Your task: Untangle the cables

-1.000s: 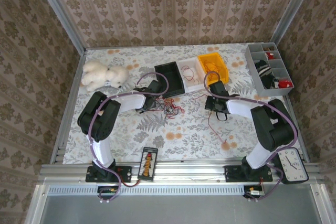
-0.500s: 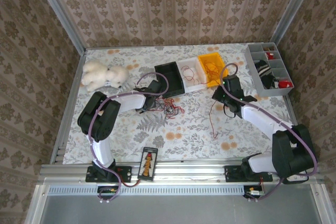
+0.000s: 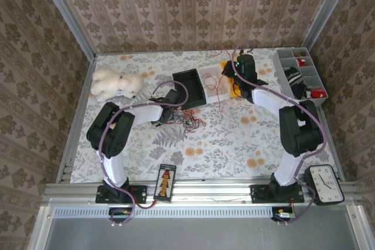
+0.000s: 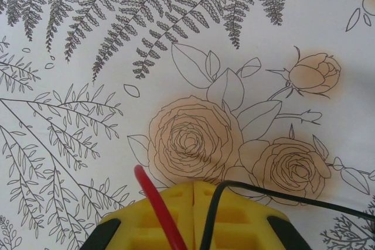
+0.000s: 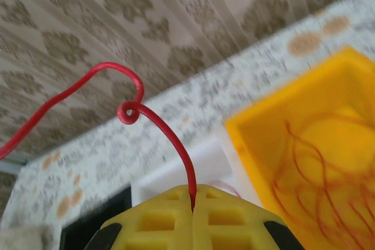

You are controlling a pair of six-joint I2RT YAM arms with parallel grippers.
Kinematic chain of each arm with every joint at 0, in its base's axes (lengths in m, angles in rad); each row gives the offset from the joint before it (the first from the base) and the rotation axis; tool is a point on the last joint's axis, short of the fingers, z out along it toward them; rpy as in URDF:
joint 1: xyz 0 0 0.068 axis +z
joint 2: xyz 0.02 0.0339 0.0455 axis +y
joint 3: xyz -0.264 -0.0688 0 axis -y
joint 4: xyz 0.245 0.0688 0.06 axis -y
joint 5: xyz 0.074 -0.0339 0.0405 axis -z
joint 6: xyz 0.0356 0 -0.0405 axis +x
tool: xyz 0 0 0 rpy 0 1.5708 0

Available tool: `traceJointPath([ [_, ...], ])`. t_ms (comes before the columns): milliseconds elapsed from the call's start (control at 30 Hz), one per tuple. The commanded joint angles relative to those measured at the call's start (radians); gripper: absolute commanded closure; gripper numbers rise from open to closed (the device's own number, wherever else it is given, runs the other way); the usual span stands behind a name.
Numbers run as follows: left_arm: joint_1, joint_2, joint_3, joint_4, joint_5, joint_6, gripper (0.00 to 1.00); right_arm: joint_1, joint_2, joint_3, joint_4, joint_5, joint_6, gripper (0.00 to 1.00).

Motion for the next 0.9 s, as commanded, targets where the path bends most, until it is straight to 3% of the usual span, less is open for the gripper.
traceJointPath([
  [0,0.016,0.071,0.0,0.004,0.081,0.012,1.0,0.0,0.124,0.142,0.132,0.056,-0.053,0.99],
  [267,0.025,0.104,0.032,-0.016,0.094,0.026,1.0,-0.002,0.368,0.44,0.2,0.046,-0.091,0.98],
  [433,0.035,0.115,0.037,-0.021,0.101,0.026,1.0,0.006,0.468,0.603,0.09,0.015,-0.174,0.99],
  [533,0.036,0.117,0.039,-0.023,0.103,0.027,1.0,0.017,0.457,0.581,0.003,0.026,-0.22,1.0],
  [867,0.037,0.104,0.022,-0.009,0.106,0.022,1.0,0.057,0.252,0.238,-0.139,0.047,-0.308,1.0],
])
